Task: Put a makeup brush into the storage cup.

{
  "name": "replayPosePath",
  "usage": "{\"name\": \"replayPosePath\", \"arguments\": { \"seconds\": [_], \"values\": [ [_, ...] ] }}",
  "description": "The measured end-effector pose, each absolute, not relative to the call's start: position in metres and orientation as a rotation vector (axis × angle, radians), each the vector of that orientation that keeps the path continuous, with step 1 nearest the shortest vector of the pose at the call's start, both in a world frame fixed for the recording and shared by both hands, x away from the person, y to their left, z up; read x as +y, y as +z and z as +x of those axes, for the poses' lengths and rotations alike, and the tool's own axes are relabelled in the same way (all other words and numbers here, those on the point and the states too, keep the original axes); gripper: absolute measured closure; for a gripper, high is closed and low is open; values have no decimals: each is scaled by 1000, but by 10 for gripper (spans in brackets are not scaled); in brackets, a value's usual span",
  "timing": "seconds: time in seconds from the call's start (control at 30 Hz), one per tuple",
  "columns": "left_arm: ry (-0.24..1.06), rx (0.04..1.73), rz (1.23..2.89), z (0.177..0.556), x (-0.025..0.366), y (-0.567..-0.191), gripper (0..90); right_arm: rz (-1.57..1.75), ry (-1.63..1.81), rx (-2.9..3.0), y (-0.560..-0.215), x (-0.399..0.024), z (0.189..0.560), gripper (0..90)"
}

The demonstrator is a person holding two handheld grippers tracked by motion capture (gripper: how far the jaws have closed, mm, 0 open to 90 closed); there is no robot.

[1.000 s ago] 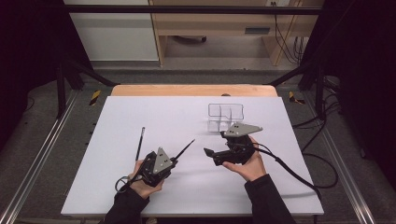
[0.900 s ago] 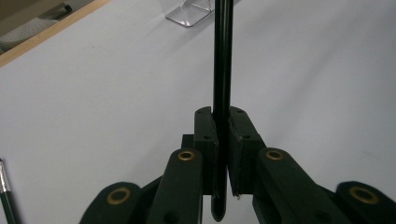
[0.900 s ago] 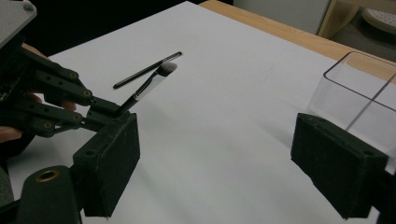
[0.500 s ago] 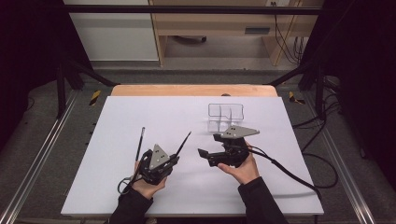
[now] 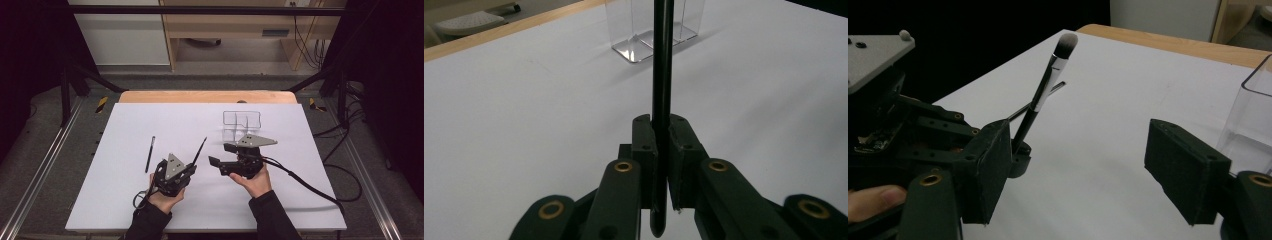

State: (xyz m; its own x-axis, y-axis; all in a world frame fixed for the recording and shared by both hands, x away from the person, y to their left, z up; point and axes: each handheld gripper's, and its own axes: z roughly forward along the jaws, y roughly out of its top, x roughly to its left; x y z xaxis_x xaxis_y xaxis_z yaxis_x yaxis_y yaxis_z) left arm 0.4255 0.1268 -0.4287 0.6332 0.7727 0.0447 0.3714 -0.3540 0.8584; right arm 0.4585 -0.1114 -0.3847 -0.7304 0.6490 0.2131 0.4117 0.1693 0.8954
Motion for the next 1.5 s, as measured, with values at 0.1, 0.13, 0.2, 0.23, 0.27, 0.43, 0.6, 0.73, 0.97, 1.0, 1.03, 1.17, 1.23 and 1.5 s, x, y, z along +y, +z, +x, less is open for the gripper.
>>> {"name": "replayPosePath", "arguments": {
  "seconds": [0.1, 0.13, 0.2, 0.23, 0.27, 0.43, 0.6, 0.73, 0.97, 1.0, 1.03, 1.17, 1.23, 1.5],
  "values": [
    [564, 906, 1956, 425, 125, -429, 827, 1036, 1612, 2210, -385, -111, 458, 292],
    [564, 910, 1948, 425, 123, -429, 827, 1039, 1620, 2207, -385, -111, 459, 306],
    [560, 910, 1946, 425, 122, -429, 827, 1041, 1626, 2205, -385, -110, 459, 314],
    [561, 911, 1943, 425, 120, -429, 827, 1045, 1637, 2204, -386, -109, 459, 324],
    [561, 911, 1943, 425, 120, -429, 827, 1045, 1637, 2204, -386, -109, 459, 324],
    [554, 923, 1929, 424, 115, -428, 827, 1056, 1646, 2196, -388, -108, 459, 355],
    [552, 920, 1926, 424, 111, -427, 827, 1068, 1667, 2185, -387, -107, 460, 400],
    [548, 920, 1922, 423, 106, -428, 827, 1071, 1676, 2185, -387, -108, 460, 427],
    [547, 916, 1912, 422, 101, -427, 827, 1080, 1680, 2202, -388, -107, 461, 478],
    [549, 916, 1911, 422, 100, -427, 827, 1081, 1682, 2203, -389, -106, 461, 487],
    [548, 916, 1911, 422, 100, -427, 827, 1082, 1683, 2204, -389, -106, 461, 494],
    [549, 916, 1909, 422, 97, -427, 827, 1092, 1696, 2195, -388, -106, 461, 524],
    [548, 919, 1903, 422, 96, -427, 827, 1098, 1703, 2183, -388, -106, 461, 534],
    [542, 925, 1891, 421, 93, -426, 827, 1120, 1713, 2172, -390, -105, 462, 583]
  ]
}}
